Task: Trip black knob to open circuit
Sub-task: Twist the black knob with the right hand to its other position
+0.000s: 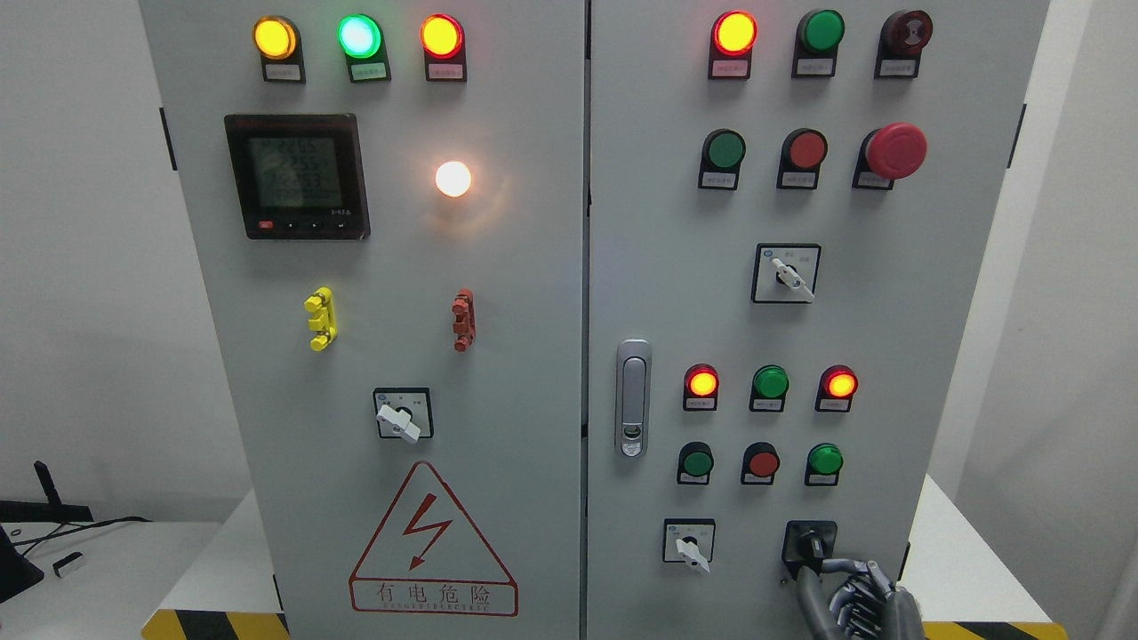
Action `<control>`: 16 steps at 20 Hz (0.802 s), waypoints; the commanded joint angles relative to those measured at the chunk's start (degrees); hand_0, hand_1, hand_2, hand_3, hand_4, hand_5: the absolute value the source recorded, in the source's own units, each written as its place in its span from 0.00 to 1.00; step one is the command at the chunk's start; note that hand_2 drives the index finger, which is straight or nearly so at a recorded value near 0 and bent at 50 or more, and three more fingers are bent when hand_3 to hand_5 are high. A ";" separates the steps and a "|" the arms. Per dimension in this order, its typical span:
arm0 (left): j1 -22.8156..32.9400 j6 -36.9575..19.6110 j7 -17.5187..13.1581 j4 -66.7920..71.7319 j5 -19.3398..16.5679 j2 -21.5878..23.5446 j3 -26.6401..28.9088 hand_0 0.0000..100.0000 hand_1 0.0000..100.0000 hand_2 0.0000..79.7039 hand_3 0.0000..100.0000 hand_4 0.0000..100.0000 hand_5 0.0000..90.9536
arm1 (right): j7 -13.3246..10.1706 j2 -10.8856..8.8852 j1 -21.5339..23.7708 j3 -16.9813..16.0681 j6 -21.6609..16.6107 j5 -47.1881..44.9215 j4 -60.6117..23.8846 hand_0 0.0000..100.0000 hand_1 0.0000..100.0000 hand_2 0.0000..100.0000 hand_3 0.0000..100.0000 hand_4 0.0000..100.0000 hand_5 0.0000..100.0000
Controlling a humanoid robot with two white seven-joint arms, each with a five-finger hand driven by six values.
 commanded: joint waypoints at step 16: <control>0.00 0.01 0.02 0.00 0.26 -0.03 0.00 0.12 0.39 0.00 0.00 0.00 0.00 | 0.13 0.14 -0.13 1.34 0.19 -0.44 0.09 0.39 0.68 0.53 0.91 0.99 1.00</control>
